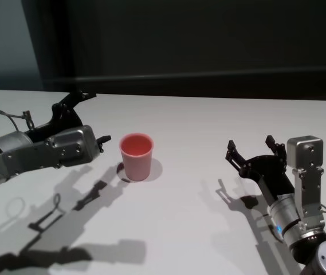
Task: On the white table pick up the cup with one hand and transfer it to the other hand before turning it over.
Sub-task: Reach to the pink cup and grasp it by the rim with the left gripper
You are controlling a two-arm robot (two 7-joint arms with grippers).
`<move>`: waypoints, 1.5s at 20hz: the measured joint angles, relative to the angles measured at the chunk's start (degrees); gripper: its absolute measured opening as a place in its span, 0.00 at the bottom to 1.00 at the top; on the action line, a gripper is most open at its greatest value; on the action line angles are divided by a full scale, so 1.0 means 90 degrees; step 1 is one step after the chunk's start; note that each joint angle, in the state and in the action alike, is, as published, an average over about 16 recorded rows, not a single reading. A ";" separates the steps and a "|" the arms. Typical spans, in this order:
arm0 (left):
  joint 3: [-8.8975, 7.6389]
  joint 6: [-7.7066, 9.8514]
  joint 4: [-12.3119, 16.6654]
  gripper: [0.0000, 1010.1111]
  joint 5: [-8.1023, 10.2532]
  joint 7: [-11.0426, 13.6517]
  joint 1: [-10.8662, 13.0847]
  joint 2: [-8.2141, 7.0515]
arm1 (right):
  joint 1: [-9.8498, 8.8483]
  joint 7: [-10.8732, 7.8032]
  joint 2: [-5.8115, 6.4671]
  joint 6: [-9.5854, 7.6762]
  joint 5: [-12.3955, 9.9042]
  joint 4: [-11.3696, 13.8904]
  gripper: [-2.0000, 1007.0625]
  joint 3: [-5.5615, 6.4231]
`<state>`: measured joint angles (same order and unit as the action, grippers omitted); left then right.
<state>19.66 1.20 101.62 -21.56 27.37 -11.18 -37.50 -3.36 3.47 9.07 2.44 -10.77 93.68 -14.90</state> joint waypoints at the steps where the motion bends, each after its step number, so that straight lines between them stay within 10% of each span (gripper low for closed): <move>1: 0.0071 -0.0022 0.0005 0.99 -0.0069 0.0083 -0.0078 -0.0061 | 0.0000 0.0000 0.0000 0.0000 0.0000 0.0000 1.00 0.0000; 14: 0.0977 -0.0084 -0.0136 0.99 -0.0672 0.1184 -0.1116 -0.0500 | 0.0000 0.0000 0.0000 0.0000 0.0000 0.0000 1.00 0.0000; 30: 0.1990 0.0105 -0.0385 0.99 -0.1240 0.2528 -0.2241 -0.0559 | 0.0000 0.0000 0.0000 0.0000 0.0000 0.0000 1.00 0.0000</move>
<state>37.57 2.14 98.16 -32.72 50.13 -31.35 -42.53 -3.36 3.47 9.07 2.44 -10.77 93.68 -14.90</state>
